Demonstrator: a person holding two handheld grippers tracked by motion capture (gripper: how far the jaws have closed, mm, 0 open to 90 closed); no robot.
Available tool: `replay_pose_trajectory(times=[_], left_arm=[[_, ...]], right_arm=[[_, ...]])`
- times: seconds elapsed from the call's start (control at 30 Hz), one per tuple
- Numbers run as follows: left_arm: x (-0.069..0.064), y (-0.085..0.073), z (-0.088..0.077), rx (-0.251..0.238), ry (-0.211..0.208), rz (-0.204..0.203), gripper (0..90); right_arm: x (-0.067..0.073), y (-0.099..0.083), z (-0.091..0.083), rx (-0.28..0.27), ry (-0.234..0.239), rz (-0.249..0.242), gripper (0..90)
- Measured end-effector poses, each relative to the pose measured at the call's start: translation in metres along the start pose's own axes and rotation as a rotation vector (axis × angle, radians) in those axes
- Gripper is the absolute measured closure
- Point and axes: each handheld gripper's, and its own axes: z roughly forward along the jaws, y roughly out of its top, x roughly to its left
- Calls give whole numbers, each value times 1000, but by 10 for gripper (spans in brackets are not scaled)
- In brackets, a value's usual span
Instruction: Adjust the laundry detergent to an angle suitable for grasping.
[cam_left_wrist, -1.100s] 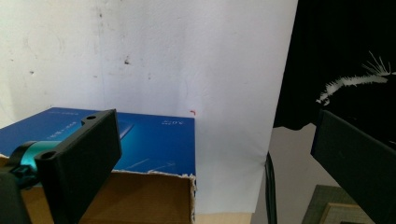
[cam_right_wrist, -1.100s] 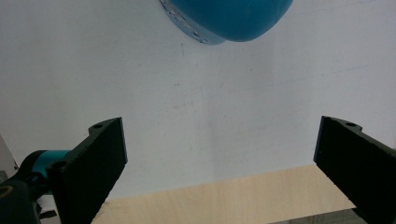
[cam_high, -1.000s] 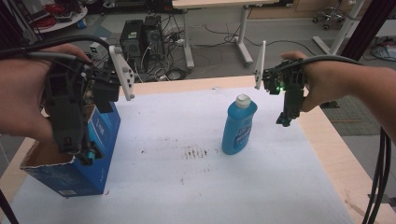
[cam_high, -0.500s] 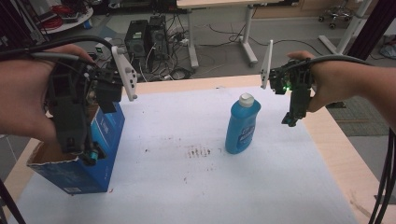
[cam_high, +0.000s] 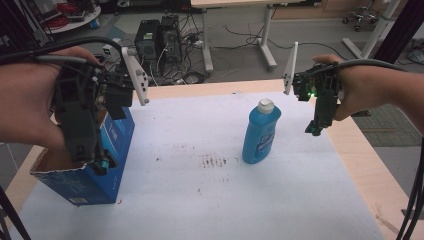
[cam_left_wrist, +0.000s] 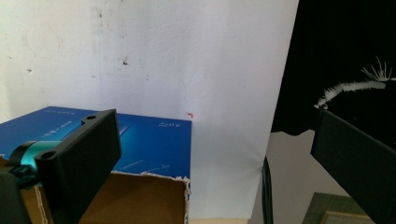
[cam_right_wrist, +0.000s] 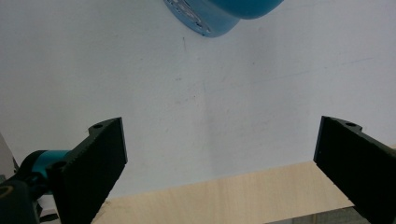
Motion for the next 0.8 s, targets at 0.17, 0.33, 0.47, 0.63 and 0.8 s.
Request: replay_pose_trajectory(times=[0.17,0.33,0.47,0.63,0.8], left_arm=[[-1,5,2,-46,14,-30,17],[0,10,3,-146,17,-87,16],[0,14,7,-219,27,-135,17],[0,23,17,-350,14,-204,16],[1,32,30,-516,15,-270,17]], right_arm=[[5,-9,3,-6,5,17,18],[10,-17,4,-14,4,20,18],[13,-22,3,-17,2,21,18],[15,-27,3,-37,8,24,18],[18,-30,5,-40,11,19,18]])
